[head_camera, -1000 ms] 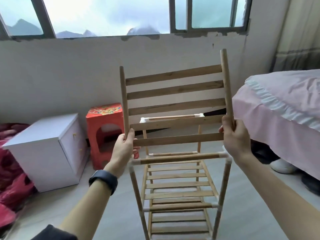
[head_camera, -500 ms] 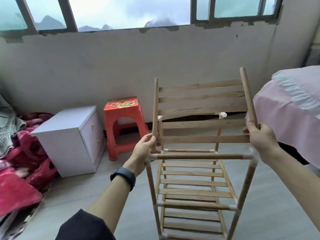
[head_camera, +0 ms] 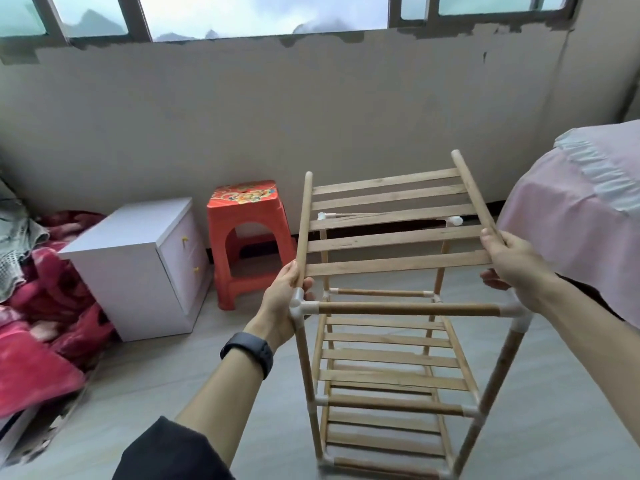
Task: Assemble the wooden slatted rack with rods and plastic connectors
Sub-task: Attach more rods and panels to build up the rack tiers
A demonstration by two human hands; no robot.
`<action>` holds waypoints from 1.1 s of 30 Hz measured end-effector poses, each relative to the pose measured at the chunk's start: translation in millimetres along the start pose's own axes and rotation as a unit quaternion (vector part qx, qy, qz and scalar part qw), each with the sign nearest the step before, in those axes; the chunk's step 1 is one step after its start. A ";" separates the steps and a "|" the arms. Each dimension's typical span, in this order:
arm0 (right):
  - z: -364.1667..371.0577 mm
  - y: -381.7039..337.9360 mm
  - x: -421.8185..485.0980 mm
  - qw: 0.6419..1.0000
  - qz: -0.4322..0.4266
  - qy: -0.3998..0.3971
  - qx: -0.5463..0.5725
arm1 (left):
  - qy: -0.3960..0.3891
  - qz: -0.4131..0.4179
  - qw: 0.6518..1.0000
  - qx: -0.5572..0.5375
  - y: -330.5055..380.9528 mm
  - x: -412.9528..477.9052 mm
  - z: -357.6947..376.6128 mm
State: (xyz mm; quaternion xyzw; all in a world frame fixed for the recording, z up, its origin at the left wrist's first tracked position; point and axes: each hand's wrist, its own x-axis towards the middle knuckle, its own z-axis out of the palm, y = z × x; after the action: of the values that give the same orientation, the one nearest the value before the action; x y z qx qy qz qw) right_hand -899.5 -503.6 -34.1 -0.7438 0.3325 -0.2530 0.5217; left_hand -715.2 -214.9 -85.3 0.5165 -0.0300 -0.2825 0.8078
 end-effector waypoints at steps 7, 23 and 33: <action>-2.3 7.7 -1.1 0.999 0.020 0.018 -0.017 | -0.017 -0.004 1.000 -0.003 -5.2 -3.7 2.2; -5.1 7.5 0.1 0.997 0.069 0.014 -0.027 | -0.013 0.125 0.967 0.223 5.2 -13.8 17.5; -7.7 6.8 -14.4 0.993 0.106 -0.033 -0.045 | 0.080 0.224 0.921 0.308 -1.5 -18.0 11.7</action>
State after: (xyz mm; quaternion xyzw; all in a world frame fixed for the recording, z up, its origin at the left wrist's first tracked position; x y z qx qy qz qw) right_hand -915.9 -498.9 -38.4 -0.7352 0.4030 -0.1559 0.5222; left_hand -734.9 -216.2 -76.8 0.7403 -0.1660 -0.0285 0.6508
